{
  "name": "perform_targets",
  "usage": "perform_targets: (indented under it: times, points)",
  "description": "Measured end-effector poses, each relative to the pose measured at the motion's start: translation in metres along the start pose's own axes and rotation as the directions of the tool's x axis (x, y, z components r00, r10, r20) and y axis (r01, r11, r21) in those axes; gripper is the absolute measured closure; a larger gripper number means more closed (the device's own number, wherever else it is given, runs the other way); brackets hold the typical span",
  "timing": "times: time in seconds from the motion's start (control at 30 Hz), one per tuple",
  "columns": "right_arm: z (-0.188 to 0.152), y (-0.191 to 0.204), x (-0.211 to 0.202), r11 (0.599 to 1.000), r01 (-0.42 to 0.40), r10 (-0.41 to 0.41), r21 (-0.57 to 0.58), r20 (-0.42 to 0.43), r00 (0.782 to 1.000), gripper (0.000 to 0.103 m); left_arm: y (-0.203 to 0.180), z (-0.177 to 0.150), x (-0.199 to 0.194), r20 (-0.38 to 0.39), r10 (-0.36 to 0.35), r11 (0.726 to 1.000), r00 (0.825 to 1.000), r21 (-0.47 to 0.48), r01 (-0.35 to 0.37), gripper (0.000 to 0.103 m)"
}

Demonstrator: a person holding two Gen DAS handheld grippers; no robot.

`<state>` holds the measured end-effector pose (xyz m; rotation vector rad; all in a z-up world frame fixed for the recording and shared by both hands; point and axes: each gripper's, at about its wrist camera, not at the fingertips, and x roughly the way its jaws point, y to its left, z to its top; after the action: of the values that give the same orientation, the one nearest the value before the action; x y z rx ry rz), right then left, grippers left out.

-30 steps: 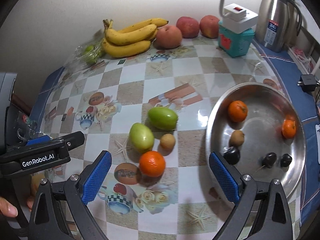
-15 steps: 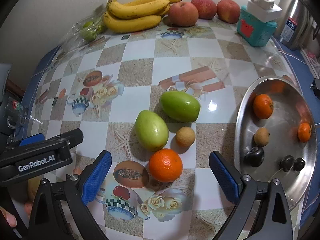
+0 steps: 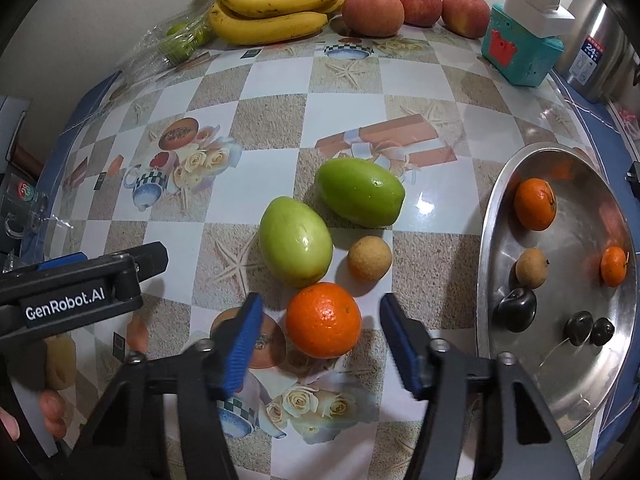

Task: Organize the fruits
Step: 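Close the right tool on a mandarin orange while the left tool approaches a green pear, then close the left tool on the pale green pear while the right tool holds its orange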

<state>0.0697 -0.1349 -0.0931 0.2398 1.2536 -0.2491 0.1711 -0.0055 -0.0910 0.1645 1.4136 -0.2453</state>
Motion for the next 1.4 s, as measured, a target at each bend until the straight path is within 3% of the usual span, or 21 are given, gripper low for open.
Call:
perform_targets:
  times: [0.23, 0.53, 0.63, 0.8, 1.07, 1.4]
  points:
    - [-0.001, 0.0, -0.001, 1.0, -0.003, 0.003, -0.001, -0.001, 1.0, 0.062, -0.009, 0.001, -0.006, 0.008, -0.014, 1.0, 1.0, 0.015, 0.014, 0.0]
    - [-0.004, -0.002, -0.011, 0.999, -0.044, 0.044, 0.012, 0.007, 0.999, 0.063, -0.017, 0.005, -0.02, 0.023, -0.05, 0.999, 0.999, 0.01, 0.05, 0.0]
    - [-0.003, -0.005, -0.019, 0.998, -0.057, 0.056, 0.023, 0.024, 0.998, 0.063, -0.017, 0.005, -0.022, 0.015, -0.089, 0.995, 0.996, -0.034, 0.089, 0.0]
    - [-0.001, -0.022, -0.037, 0.997, -0.049, 0.045, 0.066, 0.058, 0.997, 0.063, -0.019, 0.003, -0.019, 0.005, -0.163, 0.984, 0.987, -0.072, 0.163, 0.0]
    - [0.002, -0.073, -0.061, 0.981, -0.037, 0.014, 0.191, 0.118, 0.993, 0.063, -0.044, 0.003, -0.02, 0.023, -0.249, 0.967, 0.968, -0.043, 0.25, 0.002]
    - [-0.004, -0.112, -0.073, 0.955, -0.062, 0.019, 0.289, 0.148, 0.989, 0.063, -0.085, 0.004, -0.018, 0.049, -0.326, 0.945, 0.944, 0.019, 0.326, 0.018]
